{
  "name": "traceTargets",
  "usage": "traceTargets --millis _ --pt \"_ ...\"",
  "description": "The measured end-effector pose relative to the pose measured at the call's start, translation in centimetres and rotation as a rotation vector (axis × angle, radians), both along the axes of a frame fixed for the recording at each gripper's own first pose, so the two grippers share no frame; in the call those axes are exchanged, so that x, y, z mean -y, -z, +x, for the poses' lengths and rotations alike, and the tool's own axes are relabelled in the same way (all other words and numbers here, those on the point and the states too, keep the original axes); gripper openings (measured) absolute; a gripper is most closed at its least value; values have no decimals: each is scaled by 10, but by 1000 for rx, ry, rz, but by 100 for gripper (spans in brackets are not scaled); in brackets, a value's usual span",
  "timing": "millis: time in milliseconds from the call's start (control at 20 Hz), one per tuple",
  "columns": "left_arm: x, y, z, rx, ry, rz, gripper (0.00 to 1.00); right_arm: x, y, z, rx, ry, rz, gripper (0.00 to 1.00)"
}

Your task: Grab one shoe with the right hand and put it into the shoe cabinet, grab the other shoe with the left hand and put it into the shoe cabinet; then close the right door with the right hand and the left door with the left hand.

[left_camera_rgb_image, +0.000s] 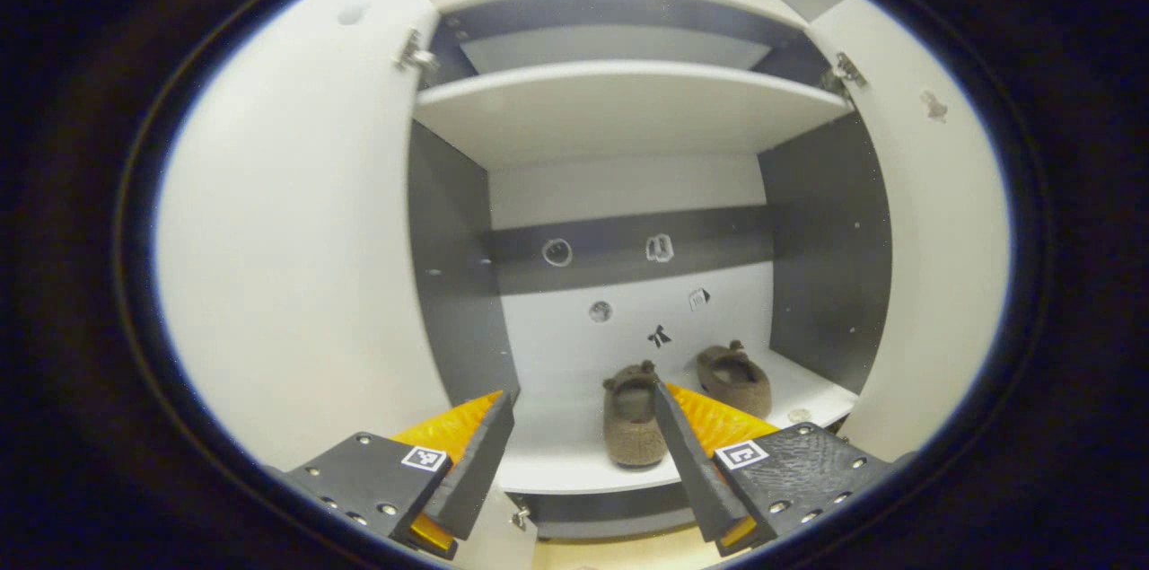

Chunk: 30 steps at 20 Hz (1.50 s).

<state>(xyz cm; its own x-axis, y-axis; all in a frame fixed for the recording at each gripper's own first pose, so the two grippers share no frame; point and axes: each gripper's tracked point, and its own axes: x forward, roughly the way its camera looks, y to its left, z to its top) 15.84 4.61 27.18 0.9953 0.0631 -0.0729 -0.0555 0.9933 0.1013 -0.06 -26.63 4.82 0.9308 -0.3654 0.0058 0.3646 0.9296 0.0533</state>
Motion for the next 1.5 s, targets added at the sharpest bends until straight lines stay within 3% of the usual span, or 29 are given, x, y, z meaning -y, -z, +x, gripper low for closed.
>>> traceTargets --millis 250,300,400,450,550,600,650,750,850,900,1150,1200,1400,1500 --pt "-8 0 -47 57 -1 -11 98 -12 -10 -2 11 -31 11 100" --pt "-7 5 -59 53 -3 -16 98 -15 -10 -1 10 -55 17 94" --pt "-6 20 -88 33 -21 -53 85 -18 -10 4 6 -97 11 98" --pt "-3 29 -99 17 -32 -77 98 -17 -11 6 9 -111 6 98" --pt "4 52 -125 -36 -64 -114 98 -22 -14 14 28 -154 8 98" --pt "6 62 -134 -67 -85 -120 85 -28 -17 20 38 -189 17 98" --pt "8 71 -144 -100 -109 -122 98 -32 -19 27 46 -228 26 98" --pt "15 87 -169 -153 -166 -139 98 -39 -21 42 39 -306 30 93" --pt "28 87 -183 -144 -201 -148 99 -52 -30 53 42 -395 27 98" --pt "33 86 -188 -143 -222 -138 92 -57 -33 59 41 -441 22 98" --pt "57 80 -226 -113 -317 -125 92 -92 -31 71 19 -635 25 94" --pt "63 80 -232 -116 -329 -134 92 -98 -29 70 16 -649 38 98" --pt "76 83 -250 -130 -346 -121 92 -106 -27 70 15 -681 94 95" --pt "74 85 -256 -136 -358 -127 92 -111 -29 70 41 -691 72 95"
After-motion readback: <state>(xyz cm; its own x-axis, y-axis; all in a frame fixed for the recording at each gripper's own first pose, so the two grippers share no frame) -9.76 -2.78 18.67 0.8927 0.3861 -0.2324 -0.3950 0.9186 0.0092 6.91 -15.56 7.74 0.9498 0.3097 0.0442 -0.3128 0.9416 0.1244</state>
